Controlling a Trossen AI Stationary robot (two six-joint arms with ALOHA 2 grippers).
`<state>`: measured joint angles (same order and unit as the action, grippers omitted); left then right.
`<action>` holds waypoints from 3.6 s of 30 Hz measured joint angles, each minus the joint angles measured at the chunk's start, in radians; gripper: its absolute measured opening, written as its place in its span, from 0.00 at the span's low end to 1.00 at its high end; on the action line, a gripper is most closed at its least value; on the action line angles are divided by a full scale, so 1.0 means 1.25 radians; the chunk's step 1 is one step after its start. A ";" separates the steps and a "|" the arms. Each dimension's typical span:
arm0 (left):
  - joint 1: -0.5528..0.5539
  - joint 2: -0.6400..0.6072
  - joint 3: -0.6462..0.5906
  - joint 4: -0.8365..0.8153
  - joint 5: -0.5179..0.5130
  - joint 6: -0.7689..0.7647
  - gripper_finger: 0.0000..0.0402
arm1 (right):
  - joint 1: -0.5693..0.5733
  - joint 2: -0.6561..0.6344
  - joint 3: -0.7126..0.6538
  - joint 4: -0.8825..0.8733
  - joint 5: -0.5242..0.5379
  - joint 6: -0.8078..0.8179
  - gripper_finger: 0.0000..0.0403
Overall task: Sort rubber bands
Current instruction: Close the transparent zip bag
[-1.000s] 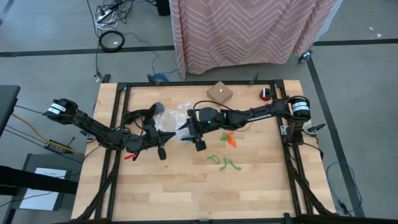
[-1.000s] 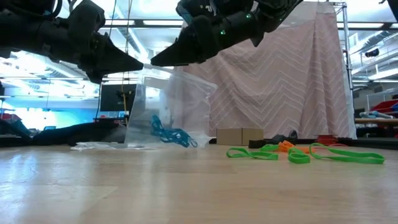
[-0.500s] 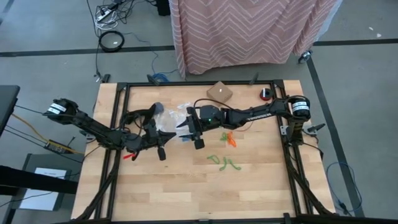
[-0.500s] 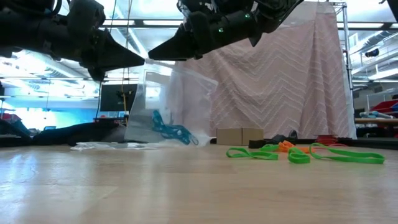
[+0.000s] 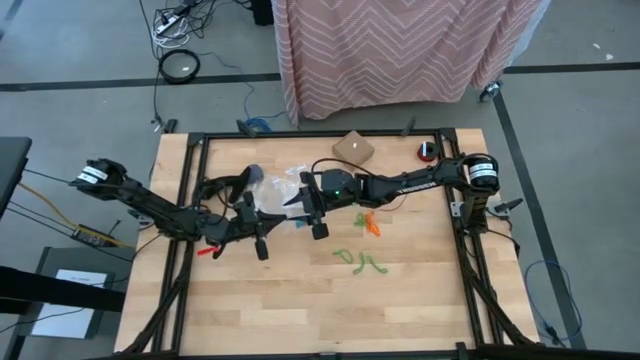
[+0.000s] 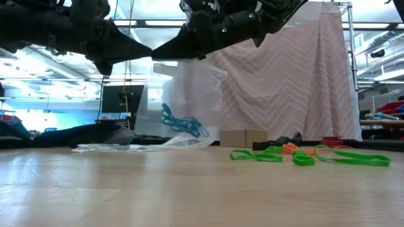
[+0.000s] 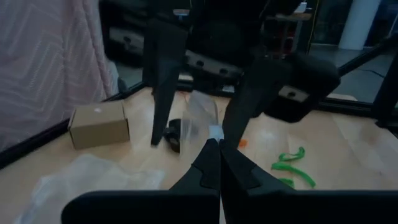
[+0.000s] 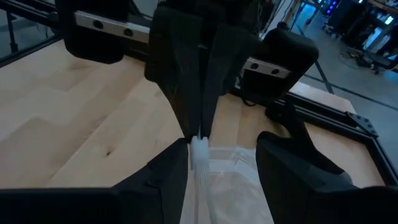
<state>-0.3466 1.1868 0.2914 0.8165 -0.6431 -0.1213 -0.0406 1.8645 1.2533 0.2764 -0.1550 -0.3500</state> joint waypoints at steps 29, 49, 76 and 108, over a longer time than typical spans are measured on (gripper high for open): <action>0.000 0.031 0.008 0.024 -0.017 0.029 0.00 | 0.000 0.000 0.000 -0.042 0.001 -0.008 0.03; 0.000 0.031 0.008 -0.009 -0.013 0.026 0.00 | -0.001 0.000 0.000 -0.059 -0.023 0.007 0.13; 0.000 0.054 0.008 -0.008 -0.007 0.008 0.00 | -0.001 -0.001 0.000 -0.073 -0.027 -0.009 0.08; 0.000 0.053 0.008 -0.063 -0.062 0.046 0.01 | 0.000 -0.001 -0.001 -0.159 0.070 -0.016 0.00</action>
<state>-0.3470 1.2533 0.3016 0.7383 -0.7202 -0.0638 -0.0401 1.8633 1.2526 0.0776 -0.0677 -0.3702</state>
